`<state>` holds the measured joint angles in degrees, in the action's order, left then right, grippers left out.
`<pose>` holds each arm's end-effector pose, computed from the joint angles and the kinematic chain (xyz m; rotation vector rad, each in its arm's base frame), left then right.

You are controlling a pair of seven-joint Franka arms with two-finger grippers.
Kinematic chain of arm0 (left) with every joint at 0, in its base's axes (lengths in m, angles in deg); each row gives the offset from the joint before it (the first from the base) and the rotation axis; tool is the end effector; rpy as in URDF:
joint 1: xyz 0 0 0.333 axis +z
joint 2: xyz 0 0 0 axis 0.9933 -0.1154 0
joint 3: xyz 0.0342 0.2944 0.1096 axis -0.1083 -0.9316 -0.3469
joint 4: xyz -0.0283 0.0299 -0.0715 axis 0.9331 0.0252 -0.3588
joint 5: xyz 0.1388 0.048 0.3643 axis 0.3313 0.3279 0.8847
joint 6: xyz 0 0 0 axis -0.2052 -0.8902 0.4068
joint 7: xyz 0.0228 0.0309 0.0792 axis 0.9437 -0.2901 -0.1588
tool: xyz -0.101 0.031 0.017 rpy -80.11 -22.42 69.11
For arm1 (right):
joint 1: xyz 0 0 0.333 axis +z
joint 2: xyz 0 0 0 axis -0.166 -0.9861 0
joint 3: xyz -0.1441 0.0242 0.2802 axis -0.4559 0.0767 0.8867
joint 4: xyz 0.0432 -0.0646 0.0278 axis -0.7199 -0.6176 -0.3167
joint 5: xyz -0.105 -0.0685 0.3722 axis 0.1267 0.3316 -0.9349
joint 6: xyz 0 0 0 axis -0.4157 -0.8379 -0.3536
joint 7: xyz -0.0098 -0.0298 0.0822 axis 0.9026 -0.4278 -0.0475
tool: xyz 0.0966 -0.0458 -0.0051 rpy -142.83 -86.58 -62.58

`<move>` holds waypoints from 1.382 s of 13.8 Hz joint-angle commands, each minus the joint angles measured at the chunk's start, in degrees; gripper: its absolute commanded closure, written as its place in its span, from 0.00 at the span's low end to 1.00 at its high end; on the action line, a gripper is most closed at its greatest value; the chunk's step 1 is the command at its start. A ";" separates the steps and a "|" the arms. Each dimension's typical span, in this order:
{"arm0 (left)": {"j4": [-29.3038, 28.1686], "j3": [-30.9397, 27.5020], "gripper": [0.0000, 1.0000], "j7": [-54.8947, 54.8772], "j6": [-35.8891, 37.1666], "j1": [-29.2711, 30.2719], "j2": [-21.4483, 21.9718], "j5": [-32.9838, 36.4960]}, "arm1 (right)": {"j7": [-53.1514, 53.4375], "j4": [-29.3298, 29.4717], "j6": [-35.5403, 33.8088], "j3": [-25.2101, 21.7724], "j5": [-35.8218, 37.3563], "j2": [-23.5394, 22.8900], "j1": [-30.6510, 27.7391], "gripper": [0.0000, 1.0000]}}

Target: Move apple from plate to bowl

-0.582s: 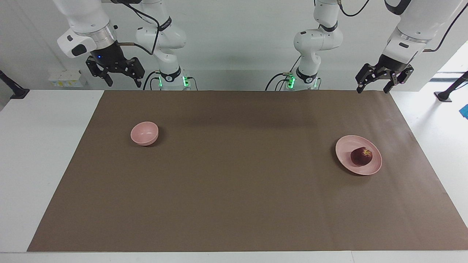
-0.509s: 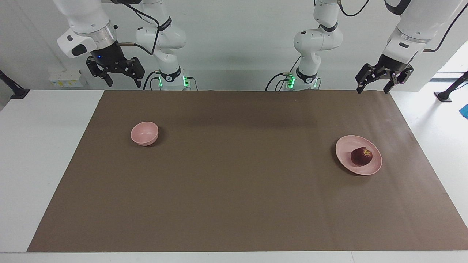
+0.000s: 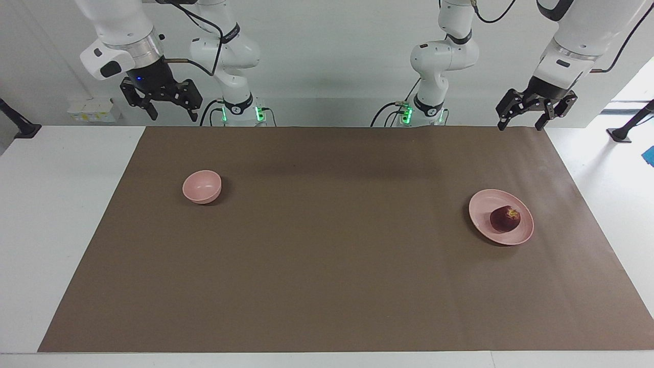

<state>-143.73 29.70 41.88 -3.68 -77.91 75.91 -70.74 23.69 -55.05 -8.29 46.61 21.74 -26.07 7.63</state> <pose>0.5189 -0.0231 0.6469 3.1219 -0.0768 0.0346 0.5292 0.0138 0.6604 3.1341 -0.0979 -0.0924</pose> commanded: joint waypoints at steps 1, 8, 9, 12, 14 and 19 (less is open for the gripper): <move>-1.84 -0.26 0.00 -1.22 -1.17 0.51 1.61 -0.72 | -0.46 -1.07 -0.84 0.32 -1.30 1.18 -0.45 0.00; -2.53 -0.27 0.00 -1.31 -9.78 3.50 -1.37 -0.72 | -0.54 -0.90 -0.40 0.14 -1.21 1.09 -1.15 0.00; -3.32 -0.26 0.00 -1.40 -11.36 3.85 -2.34 -0.72 | -0.54 -0.90 -0.40 0.14 -1.21 1.00 -1.15 0.00; -6.57 -0.35 0.00 -1.31 -20.30 4.64 -5.59 -0.63 | -0.54 -0.90 -0.40 -0.12 -1.30 1.00 -1.33 0.00; -9.99 -0.35 0.00 -1.57 -27.60 7.10 -7.26 -0.63 | -0.54 -0.90 -0.32 -0.12 -1.21 1.00 -1.33 0.00; -12.81 -0.44 0.00 -5.43 -36.14 7.90 -16.83 -0.63 | -0.55 -0.98 -1.19 -0.03 -1.12 1.18 -3.17 0.00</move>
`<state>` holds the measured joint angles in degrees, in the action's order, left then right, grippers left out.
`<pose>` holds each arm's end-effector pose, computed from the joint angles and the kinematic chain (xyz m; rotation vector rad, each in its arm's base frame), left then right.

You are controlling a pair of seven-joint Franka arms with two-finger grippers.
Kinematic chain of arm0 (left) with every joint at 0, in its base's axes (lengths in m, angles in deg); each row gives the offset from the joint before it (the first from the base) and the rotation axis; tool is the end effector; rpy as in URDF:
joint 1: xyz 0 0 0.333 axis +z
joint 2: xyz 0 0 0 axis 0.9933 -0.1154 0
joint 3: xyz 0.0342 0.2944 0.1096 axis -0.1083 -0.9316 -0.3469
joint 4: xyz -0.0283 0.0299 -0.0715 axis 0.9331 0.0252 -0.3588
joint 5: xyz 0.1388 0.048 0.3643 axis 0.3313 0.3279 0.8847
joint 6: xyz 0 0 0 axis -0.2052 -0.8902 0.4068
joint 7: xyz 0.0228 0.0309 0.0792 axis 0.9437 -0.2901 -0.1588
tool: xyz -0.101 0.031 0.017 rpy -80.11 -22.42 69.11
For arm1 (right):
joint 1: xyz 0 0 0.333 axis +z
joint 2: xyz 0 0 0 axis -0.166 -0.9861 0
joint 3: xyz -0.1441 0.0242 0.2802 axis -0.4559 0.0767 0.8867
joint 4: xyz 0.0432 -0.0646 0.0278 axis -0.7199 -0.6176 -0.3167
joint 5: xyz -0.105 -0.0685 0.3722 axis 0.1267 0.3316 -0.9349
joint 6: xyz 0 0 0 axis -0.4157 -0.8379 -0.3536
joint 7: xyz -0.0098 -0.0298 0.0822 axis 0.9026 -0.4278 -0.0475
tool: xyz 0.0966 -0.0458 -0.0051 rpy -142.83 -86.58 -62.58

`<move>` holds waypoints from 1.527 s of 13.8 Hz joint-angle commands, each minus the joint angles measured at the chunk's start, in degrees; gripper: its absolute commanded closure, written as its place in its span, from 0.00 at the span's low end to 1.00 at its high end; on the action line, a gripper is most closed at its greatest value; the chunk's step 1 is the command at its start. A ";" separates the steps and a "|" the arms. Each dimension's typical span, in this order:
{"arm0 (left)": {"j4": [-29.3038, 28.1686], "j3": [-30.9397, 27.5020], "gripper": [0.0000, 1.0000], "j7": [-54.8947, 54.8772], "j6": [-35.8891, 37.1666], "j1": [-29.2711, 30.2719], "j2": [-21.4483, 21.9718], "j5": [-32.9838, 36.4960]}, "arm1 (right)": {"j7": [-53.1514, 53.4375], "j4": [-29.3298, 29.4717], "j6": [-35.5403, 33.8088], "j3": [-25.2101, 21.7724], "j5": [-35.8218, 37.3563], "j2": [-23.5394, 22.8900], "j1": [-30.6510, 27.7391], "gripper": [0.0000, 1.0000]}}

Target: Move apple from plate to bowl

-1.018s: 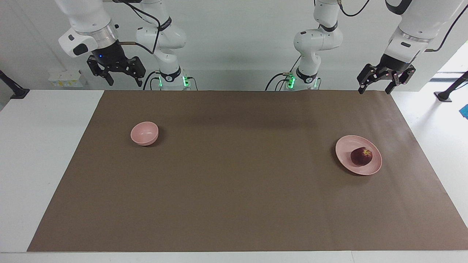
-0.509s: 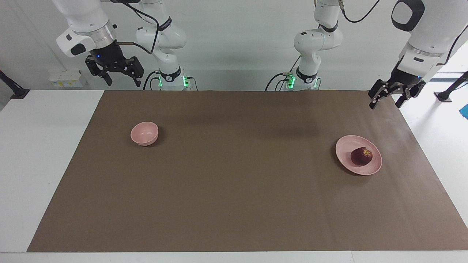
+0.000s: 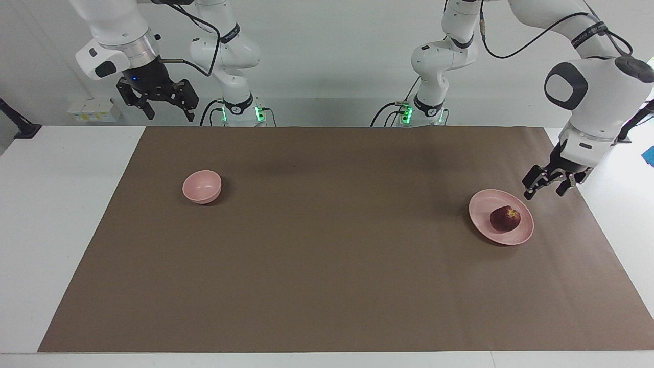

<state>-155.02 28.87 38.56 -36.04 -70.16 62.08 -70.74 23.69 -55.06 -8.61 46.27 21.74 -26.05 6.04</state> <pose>0.6077 0.0741 0.4686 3.1029 0.0924 0.2390 0.5287 -0.0040 0.6601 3.1326 -0.1507 -0.1010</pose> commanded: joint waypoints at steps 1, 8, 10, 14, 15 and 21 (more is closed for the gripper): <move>-3.53 0.39 0.00 -3.08 -6.76 -0.02 -3.63 -0.63 | -0.55 -0.98 -0.80 0.31 -1.13 1.15 -1.67 0.00; -10.94 0.39 0.00 -4.59 -11.89 0.50 -4.34 -0.54 | -1.07 -6.59 2.01 0.31 -1.13 3.44 -1.76 0.00; -10.94 0.39 0.00 -4.50 -13.90 0.50 -6.17 -0.54 | -1.33 -9.58 6.04 0.40 -1.13 3.44 -1.76 0.00; -10.85 0.39 0.00 -4.15 -15.23 0.50 -7.23 -0.54 | -7.21 -12.92 7.03 0.40 -1.13 3.26 -1.67 0.00; -10.85 0.39 0.00 -4.06 -16.10 0.50 -7.67 -0.54 | -7.57 -13.80 7.38 0.40 -1.13 3.17 -1.23 0.00; -10.68 0.39 0.47 -3.45 -14.80 0.06 -8.47 -0.54 | -14.00 -21.63 17.98 0.84 -1.21 1.59 -0.35 0.00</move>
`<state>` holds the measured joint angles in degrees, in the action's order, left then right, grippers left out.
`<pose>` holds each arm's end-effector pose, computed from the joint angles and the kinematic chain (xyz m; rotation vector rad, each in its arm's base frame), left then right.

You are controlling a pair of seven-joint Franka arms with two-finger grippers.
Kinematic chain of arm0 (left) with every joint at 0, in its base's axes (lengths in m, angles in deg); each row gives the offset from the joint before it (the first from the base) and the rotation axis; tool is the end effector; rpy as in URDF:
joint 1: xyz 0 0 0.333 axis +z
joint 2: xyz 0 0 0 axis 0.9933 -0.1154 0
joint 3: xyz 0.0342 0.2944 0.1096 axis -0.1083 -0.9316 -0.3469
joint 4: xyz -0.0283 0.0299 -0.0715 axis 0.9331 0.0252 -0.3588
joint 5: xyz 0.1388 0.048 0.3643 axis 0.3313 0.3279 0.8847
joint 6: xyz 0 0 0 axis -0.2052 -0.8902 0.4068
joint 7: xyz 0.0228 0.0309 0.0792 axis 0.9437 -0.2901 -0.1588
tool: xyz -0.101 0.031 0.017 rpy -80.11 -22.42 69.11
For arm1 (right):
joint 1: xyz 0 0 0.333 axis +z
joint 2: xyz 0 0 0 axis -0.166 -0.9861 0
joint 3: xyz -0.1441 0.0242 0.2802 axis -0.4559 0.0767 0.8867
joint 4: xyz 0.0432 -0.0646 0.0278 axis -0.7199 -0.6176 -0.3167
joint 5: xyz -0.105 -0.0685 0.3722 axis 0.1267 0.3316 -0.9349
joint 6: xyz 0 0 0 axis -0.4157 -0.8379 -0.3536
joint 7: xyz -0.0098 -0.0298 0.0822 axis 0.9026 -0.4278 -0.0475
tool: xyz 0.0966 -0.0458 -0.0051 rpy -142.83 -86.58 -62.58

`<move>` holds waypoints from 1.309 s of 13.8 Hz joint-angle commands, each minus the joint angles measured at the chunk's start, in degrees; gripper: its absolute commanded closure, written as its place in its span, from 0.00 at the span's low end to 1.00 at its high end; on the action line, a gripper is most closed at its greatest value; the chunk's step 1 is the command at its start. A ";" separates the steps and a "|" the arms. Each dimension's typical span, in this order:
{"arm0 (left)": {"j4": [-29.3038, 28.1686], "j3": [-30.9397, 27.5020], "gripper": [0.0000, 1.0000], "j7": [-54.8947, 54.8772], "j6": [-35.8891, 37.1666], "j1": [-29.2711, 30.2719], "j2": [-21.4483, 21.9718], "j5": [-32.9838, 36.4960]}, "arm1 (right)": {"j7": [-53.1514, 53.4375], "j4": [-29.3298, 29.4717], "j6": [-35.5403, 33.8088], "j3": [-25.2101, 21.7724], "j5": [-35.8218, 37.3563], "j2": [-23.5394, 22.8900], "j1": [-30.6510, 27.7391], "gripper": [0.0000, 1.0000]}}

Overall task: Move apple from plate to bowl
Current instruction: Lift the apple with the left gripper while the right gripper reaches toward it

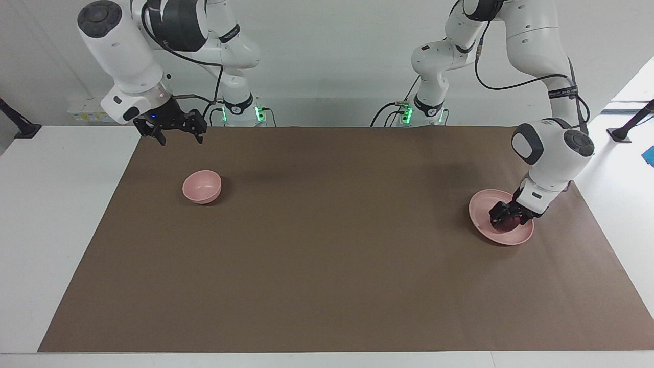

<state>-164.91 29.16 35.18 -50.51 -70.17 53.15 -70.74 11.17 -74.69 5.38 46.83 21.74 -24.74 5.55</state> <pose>0.6016 0.0711 0.3184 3.0929 0.0105 0.1262 0.5319 -0.0033 0.5323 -3.1212 -0.1927 0.2192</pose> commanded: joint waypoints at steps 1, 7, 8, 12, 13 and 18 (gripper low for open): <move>-0.26 0.10 0.99 -0.06 2.03 0.07 0.47 -0.54 | 0.18 -1.39 5.24 0.28 -1.21 -0.32 1.79 0.00; 2.98 0.19 1.00 -0.93 3.90 0.33 1.60 -0.36 | 23.82 -0.59 6.66 0.72 -10.70 -0.68 6.38 0.00; 4.21 0.19 1.00 -1.02 5.56 0.42 2.48 -0.36 | 25.58 -0.59 6.23 1.24 -12.53 -0.85 7.16 0.00; 9.14 0.63 1.00 -0.59 12.67 -0.02 6.25 -1.67 | 29.00 -0.24 6.57 1.33 -24.93 -5.33 7.52 0.00; 10.28 0.63 1.00 -0.58 15.65 0.07 7.57 -3.86 | 32.94 0.28 7.10 1.42 -26.86 -6.30 8.74 0.00; 13.98 0.98 1.00 -0.15 26.65 -0.28 11.71 -16.33 | 49.64 1.25 12.54 1.42 -32.75 -8.32 15.07 0.00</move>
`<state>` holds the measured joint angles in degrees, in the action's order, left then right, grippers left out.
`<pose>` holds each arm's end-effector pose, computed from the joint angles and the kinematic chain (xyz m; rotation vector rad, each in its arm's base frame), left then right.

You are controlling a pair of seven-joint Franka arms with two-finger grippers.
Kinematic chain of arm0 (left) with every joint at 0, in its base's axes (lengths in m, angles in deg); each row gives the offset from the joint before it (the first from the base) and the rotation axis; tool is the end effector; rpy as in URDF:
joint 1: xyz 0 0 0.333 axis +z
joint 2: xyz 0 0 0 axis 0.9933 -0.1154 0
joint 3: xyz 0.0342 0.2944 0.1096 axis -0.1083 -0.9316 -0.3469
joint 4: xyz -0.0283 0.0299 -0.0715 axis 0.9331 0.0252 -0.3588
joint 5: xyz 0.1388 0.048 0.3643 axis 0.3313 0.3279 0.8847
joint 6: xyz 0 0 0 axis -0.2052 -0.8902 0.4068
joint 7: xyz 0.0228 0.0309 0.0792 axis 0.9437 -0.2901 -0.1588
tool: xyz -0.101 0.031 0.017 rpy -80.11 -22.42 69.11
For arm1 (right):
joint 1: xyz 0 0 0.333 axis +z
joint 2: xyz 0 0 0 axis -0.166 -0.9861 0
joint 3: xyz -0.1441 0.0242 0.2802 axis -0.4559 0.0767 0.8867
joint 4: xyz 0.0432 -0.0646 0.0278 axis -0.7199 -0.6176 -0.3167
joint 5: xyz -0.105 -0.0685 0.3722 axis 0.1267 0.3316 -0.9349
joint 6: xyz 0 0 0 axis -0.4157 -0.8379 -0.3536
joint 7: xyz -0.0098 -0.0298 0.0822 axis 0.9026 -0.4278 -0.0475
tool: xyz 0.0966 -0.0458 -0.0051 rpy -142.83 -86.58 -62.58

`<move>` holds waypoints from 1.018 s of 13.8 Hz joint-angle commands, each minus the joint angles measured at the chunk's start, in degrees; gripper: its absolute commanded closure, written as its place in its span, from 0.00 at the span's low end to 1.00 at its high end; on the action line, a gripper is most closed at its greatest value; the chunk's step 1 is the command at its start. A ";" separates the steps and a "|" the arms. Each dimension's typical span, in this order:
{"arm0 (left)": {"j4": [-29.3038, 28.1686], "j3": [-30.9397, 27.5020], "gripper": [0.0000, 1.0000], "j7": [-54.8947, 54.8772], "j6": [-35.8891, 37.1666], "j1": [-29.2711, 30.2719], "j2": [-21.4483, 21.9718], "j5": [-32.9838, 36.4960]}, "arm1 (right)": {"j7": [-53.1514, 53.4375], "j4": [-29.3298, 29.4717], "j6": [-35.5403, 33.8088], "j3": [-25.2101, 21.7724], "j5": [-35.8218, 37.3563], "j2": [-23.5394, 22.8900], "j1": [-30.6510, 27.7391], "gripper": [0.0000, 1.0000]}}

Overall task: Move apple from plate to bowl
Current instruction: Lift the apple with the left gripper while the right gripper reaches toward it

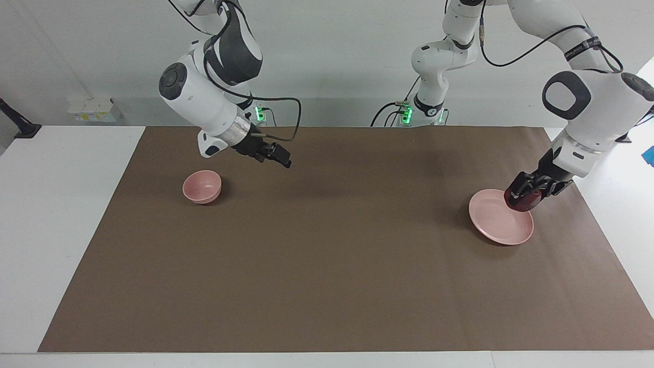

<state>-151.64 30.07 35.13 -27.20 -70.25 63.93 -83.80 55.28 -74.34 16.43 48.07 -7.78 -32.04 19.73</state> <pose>0.6007 0.0444 0.5038 2.8906 0.0756 0.1682 0.5509 0.1871 0.4894 -2.6011 0.7126 0.3819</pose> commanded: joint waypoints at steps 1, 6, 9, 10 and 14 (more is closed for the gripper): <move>0.63 -0.02 1.00 -0.10 5.44 -0.03 1.28 -7.56 | 8.44 0.90 2.55 0.18 -4.81 -1.03 1.50 0.00; 0.45 0.42 1.00 -1.15 16.51 0.33 2.16 -23.49 | 22.24 0.90 7.13 0.18 -12.19 -1.29 5.81 0.00; 0.10 2.25 1.00 -0.80 17.23 -0.46 2.25 -29.29 | 30.50 0.73 10.81 0.18 -15.71 -1.29 9.14 0.00; 0.10 2.96 1.00 -0.54 17.32 -0.46 2.43 -30.27 | 35.23 0.73 13.26 0.18 -16.76 -1.29 10.98 0.00; -0.25 3.49 1.00 -0.62 20.05 -0.55 4.19 -37.12 | 49.49 0.55 25.30 0.18 -17.30 -1.55 15.91 0.00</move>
<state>-151.29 34.26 34.58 -8.71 -70.47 66.52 -117.61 99.60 -74.23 37.92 48.25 -23.33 -32.87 34.35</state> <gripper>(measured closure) 0.282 0.000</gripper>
